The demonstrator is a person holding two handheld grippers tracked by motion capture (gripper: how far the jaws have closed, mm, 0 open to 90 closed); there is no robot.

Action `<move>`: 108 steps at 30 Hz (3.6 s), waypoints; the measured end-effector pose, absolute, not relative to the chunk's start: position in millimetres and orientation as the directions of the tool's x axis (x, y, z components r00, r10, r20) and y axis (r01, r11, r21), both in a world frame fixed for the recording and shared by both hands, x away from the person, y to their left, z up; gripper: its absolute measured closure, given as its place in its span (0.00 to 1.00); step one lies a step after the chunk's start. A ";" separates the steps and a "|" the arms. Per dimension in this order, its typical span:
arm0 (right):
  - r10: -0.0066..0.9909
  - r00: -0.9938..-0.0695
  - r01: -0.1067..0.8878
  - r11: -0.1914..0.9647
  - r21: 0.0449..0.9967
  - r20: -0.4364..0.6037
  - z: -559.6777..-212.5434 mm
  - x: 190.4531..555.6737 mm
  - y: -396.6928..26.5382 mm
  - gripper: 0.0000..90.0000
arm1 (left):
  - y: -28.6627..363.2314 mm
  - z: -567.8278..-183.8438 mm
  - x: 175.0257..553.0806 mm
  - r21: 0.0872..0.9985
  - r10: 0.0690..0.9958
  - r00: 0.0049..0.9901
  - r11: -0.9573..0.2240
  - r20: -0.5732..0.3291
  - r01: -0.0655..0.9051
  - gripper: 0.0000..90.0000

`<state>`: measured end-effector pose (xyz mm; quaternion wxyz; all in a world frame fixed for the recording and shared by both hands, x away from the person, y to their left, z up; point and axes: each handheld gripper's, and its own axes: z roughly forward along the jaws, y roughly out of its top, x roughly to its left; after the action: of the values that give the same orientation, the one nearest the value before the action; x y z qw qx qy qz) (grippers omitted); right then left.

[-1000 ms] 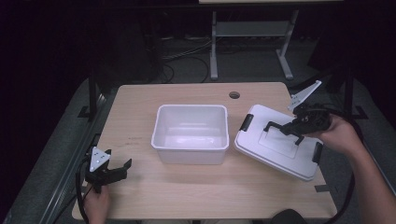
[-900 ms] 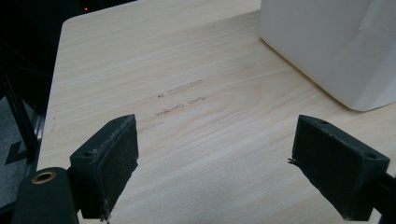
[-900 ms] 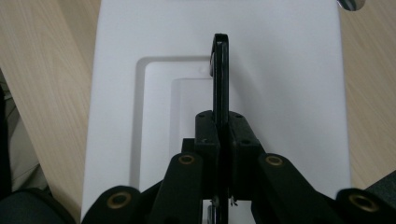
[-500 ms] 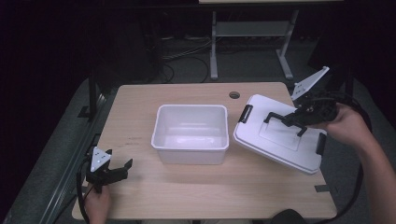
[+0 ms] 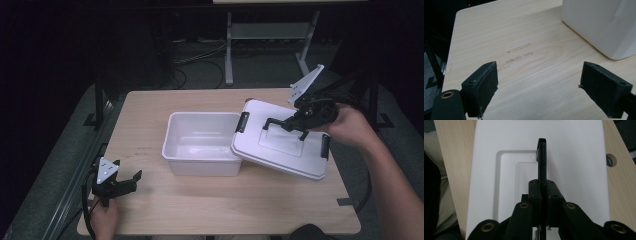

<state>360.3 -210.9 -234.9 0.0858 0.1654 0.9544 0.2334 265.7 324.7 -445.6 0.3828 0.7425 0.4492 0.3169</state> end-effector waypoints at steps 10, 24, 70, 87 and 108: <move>0.289 -0.953 0.212 0.847 0.487 -0.087 -231.0 366.9 -175.9 0.94 | 324.5 -445.6 266.5 0.851 0.907 0.401 -0.310 0.130 0.424 0.15; 0.227 -0.970 0.156 0.851 0.501 -0.084 -234.9 379.9 -136.8 0.94 | 324.6 -445.6 266.3 0.854 0.907 0.402 -0.305 0.126 0.421 0.15; 0.106 -0.994 0.084 0.866 0.493 -0.017 -259.9 429.1 -32.2 0.94 | 328.9 -444.9 265.8 0.855 0.909 0.399 -0.298 0.118 0.425 0.15; 0.090 -0.996 0.082 0.871 0.484 0.006 -270.7 445.3 -13.4 0.94 | 330.8 -444.9 265.9 0.858 0.911 0.394 -0.293 0.117 0.422 0.15; 0.078 -0.997 0.078 0.862 0.501 0.022 -276.1 446.1 -15.2 0.93 | 330.8 -444.8 265.9 0.858 0.912 0.394 -0.293 0.117 0.422 0.15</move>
<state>446.1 -15.2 -276.1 -0.0004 0.0403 0.9649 0.2594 265.9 330.8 -444.8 0.3878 0.7394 0.4509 0.3155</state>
